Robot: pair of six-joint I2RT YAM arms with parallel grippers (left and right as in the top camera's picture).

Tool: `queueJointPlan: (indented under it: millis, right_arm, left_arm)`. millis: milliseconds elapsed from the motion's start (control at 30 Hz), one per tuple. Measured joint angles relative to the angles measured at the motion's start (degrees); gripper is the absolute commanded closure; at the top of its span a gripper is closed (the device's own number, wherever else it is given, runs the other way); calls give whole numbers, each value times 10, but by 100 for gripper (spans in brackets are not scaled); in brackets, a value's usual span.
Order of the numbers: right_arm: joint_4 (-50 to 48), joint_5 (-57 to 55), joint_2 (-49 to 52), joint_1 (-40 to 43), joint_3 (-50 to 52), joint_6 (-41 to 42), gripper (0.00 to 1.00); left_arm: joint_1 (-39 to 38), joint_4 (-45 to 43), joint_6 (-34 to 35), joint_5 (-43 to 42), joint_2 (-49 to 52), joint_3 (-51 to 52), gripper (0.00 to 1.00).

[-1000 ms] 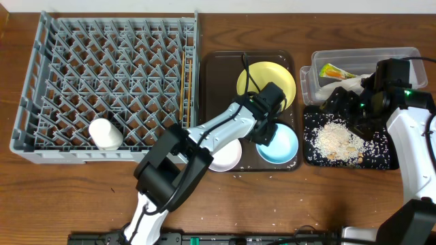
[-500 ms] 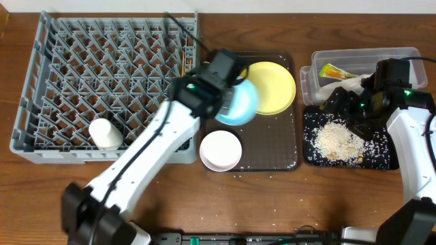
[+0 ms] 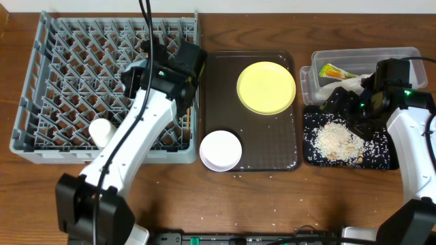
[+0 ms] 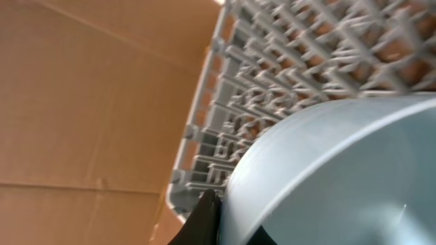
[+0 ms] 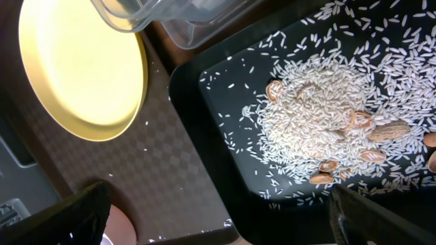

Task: Sort waste into correct bins and load items into the dishwasher
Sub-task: 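Lift the blue bowl with the left gripper and place it in the rack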

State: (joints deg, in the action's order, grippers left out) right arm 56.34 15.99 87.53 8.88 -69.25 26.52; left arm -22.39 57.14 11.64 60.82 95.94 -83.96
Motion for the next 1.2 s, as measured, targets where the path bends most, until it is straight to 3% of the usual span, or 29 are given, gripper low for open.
queueJointPlan:
  millis: [500, 800, 900, 967, 1200]
  right_arm:
    - [0, 0, 0, 0, 0, 0, 1]
    - [0, 0, 0, 0, 0, 0, 1]
    - [0, 0, 0, 0, 0, 0, 1]
    - [0, 0, 0, 0, 0, 0, 1]
    - [0, 0, 0, 0, 0, 0, 1]
  left_arm:
    - [34, -52, 21, 125, 155, 2, 92]
    - [31, -73, 21, 161, 187, 2, 92]
    - [23, -73, 21, 161, 187, 2, 86]
    - [14, -74, 22, 160, 187, 2, 76]
    - [1, -73, 24, 135, 187, 2, 64]
